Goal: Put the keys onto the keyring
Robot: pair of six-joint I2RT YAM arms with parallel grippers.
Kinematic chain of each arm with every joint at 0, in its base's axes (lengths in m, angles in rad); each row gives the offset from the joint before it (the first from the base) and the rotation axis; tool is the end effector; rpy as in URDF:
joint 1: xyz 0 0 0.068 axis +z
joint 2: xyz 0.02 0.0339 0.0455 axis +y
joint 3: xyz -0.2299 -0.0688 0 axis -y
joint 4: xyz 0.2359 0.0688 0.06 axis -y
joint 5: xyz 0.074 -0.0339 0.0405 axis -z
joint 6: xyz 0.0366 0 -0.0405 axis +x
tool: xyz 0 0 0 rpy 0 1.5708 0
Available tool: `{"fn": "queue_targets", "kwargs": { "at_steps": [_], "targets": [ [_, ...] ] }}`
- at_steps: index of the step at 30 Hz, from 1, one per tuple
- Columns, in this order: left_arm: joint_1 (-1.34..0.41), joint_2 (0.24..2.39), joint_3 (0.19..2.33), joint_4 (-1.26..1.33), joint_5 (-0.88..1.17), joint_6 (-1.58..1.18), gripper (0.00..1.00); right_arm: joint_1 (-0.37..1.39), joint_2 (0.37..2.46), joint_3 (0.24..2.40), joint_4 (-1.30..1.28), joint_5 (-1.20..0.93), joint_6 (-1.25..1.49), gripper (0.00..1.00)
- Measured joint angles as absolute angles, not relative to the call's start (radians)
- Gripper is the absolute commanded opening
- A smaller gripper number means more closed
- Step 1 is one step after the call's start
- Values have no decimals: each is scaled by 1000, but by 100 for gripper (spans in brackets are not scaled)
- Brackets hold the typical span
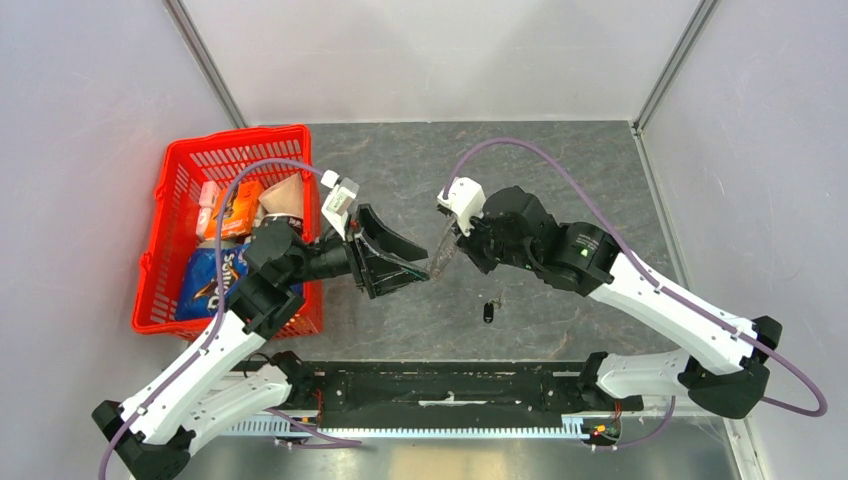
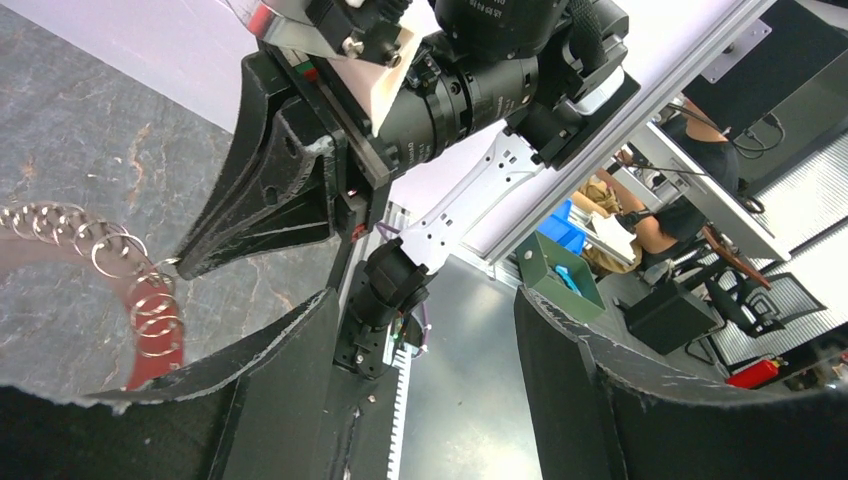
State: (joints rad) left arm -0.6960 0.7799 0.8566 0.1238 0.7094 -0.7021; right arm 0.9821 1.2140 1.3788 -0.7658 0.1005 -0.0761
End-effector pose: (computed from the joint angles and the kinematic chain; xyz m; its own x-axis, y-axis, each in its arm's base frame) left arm 0.1281 -0.1381 0.3733 -0.5139 -0.2092 -0.8320 0.8441 0.0496 -0.5338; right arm 0.1439 0.2089 0.3644 -0.2537 -0.5162 -0.8181 -0.8031 0.5837 -0.1193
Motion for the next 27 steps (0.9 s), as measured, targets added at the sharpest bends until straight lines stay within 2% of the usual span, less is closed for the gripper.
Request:
{"fn": "queue_targets", "kwargs": {
  "at_steps": [6, 13, 15, 18, 21, 24, 27],
  "targets": [
    [-696, 768, 851, 101, 707, -687, 71, 984, 1169, 1379, -781, 89, -61, 0],
    [-696, 772, 848, 100, 706, -687, 71, 977, 1148, 1362, -733, 293, -70, 0],
    [-696, 773, 847, 100, 706, -687, 71, 974, 1156, 1363, -725, 250, -86, 0],
    [-696, 771, 847, 97, 706, -687, 71, 974, 1155, 1367, -743, 24, -131, 0],
    [-696, 756, 847, 74, 698, -675, 71, 983, 1131, 1344, -693, 169, -159, 0],
    [-696, 742, 847, 58, 689, -663, 71, 934, 1145, 1359, -703, 118, -158, 0],
    [-696, 741, 848, 50, 689, -656, 71, 952, 1169, 1358, -699, 193, -150, 0]
  ]
}}
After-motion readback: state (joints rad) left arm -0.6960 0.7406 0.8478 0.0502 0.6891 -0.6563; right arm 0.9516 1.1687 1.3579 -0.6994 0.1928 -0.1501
